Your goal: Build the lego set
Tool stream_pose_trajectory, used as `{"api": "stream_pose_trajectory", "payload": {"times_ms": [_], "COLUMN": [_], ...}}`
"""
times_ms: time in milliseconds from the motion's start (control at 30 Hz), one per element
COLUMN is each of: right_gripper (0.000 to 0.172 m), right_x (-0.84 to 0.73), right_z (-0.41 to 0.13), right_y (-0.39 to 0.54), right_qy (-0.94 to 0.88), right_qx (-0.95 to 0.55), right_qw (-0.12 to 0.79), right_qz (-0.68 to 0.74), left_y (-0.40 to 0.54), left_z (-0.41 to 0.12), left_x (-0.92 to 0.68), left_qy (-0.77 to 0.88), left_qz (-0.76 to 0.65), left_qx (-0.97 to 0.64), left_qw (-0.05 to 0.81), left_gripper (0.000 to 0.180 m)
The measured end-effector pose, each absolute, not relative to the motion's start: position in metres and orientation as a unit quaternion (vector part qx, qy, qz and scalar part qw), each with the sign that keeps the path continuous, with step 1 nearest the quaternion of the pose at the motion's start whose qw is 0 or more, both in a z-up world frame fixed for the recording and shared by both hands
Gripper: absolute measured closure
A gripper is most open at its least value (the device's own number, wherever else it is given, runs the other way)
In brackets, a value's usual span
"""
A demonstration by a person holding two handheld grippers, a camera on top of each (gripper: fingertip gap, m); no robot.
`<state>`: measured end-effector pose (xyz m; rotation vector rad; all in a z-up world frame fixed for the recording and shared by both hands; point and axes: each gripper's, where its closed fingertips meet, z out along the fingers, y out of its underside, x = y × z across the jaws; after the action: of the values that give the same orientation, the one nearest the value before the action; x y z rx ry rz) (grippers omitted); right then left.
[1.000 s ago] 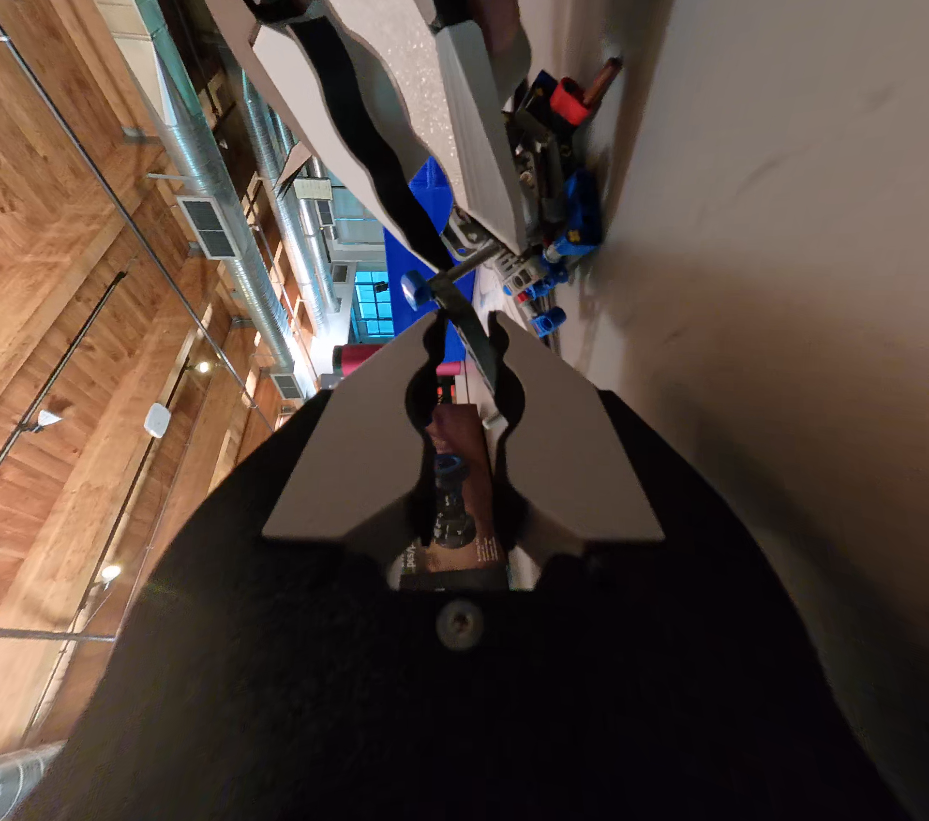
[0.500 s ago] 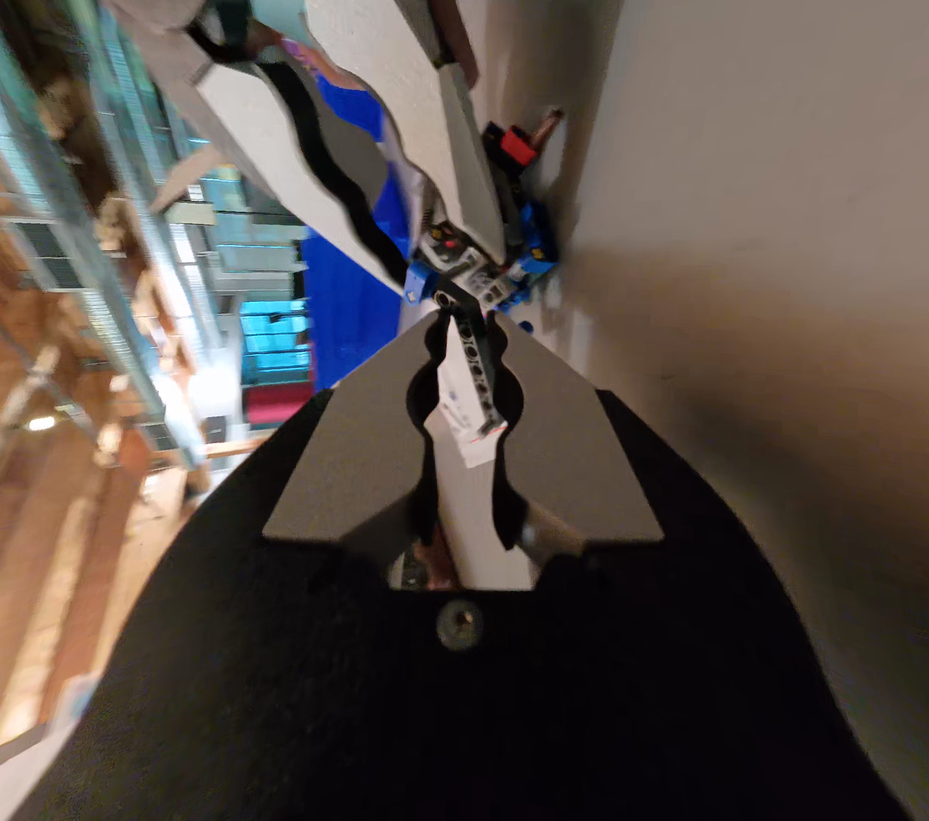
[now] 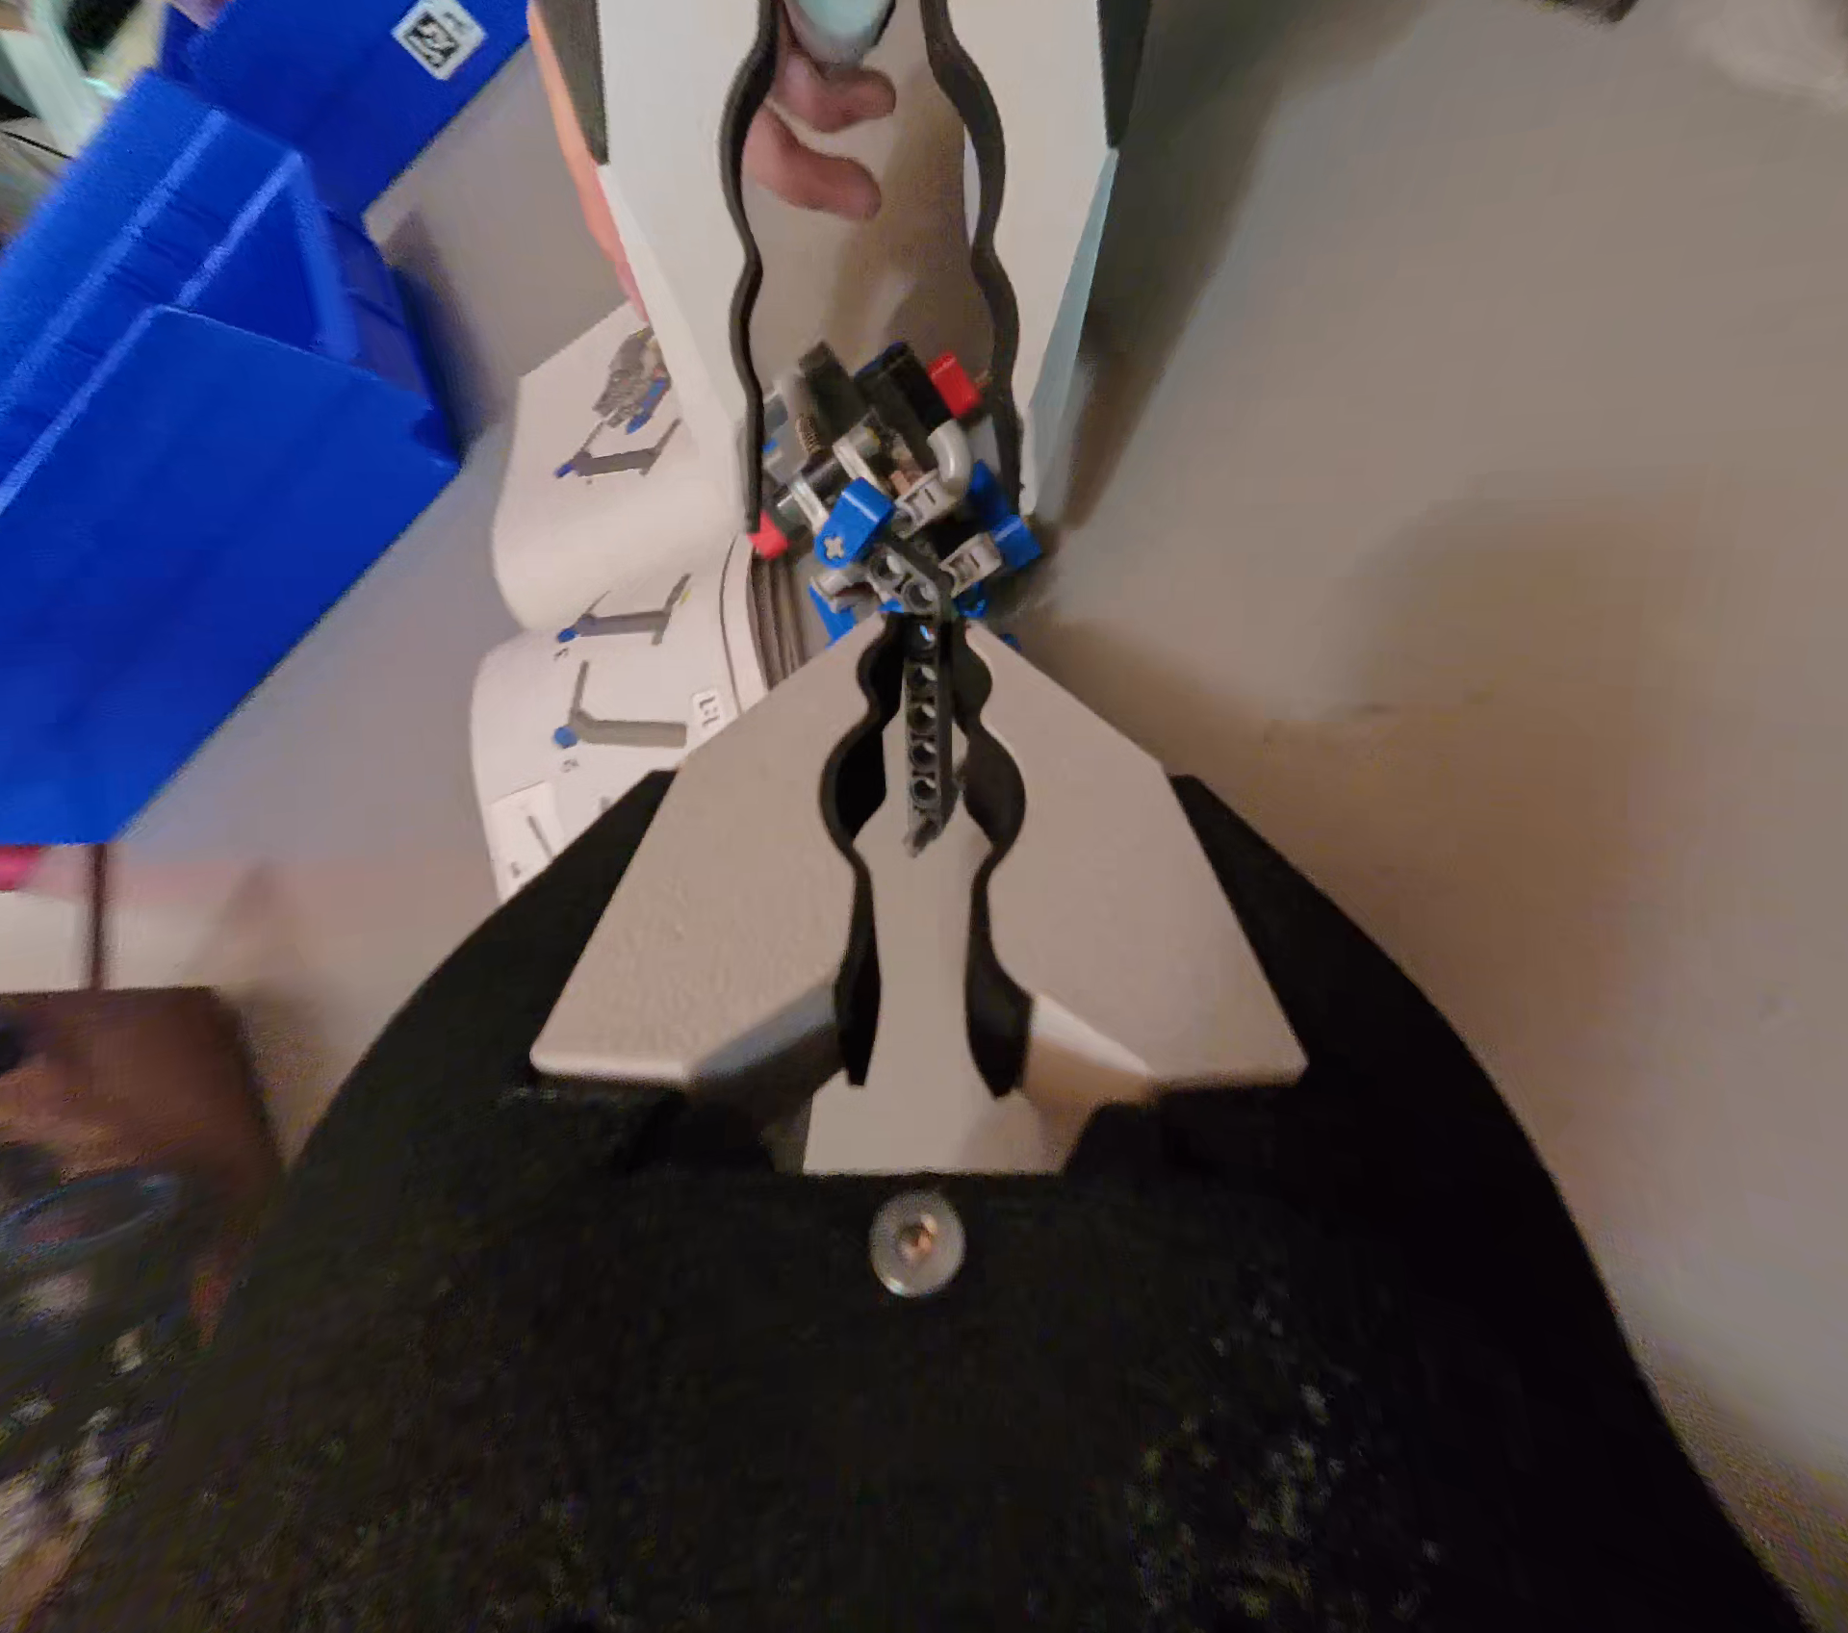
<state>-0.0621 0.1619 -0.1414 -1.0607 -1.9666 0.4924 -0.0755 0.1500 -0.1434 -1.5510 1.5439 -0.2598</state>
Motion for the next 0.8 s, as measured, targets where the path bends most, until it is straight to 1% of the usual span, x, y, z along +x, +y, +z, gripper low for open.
{"api": "stream_pose_trajectory", "payload": {"times_ms": [100, 167, 300, 400, 433, 467, 533, 600, 667, 733, 800], "right_gripper": [0.12, 0.12, 0.127, 0.131, 0.136, 0.143, 0.144, 0.145, 0.146, 0.146, 0.146], "right_x": [-0.058, -0.059, -0.059, -0.065, -0.065, -0.065, -0.064, -0.064, -0.064, -0.064, -0.066], "right_z": [-0.145, -0.144, -0.143, -0.143, -0.145, -0.146, -0.144, -0.142, -0.141, -0.141, -0.141], "right_y": [0.162, 0.166, 0.165, 0.162, 0.16, 0.158, 0.159, 0.162, 0.163, 0.163, 0.164], "right_qy": [-0.793, -0.8, -0.811, -0.822, -0.826, -0.825, -0.816, -0.798, -0.781, -0.769, -0.755], "right_qx": [-0.422, -0.411, -0.395, -0.369, -0.364, -0.369, -0.381, -0.399, -0.414, -0.422, -0.435], "right_qw": [0.38, 0.374, 0.339, 0.342, 0.336, 0.329, 0.326, 0.326, 0.329, 0.338, 0.348], "right_qz": [0.221, 0.224, 0.268, 0.268, 0.27, 0.275, 0.288, 0.312, 0.332, 0.341, 0.346], "left_y": [0.147, 0.143, 0.146, 0.145, 0.145, 0.147, 0.153, 0.162, 0.158, 0.148, 0.155], "left_z": [-0.143, -0.143, -0.14, -0.142, -0.143, -0.144, -0.145, -0.145, -0.144, -0.144, -0.147], "left_x": [-0.073, -0.07, -0.069, -0.068, -0.067, -0.067, -0.069, -0.074, -0.076, -0.075, -0.076], "left_qy": [0.621, 0.606, 0.564, 0.53, 0.525, 0.524, 0.526, 0.528, 0.552, 0.569, 0.54], "left_qz": [-0.184, -0.249, -0.342, -0.405, -0.414, -0.412, -0.381, -0.312, -0.239, -0.185, -0.137], "left_qx": [-0.642, -0.655, -0.67, -0.681, -0.681, -0.681, -0.685, -0.698, -0.692, -0.686, -0.708], "left_qw": [0.411, 0.377, 0.34, 0.303, 0.298, 0.303, 0.33, 0.369, 0.399, 0.414, 0.434], "left_gripper": [0.176, 0.176, 0.175, 0.175, 0.175, 0.174, 0.172, 0.157, 0.149, 0.132, 0.128]}}
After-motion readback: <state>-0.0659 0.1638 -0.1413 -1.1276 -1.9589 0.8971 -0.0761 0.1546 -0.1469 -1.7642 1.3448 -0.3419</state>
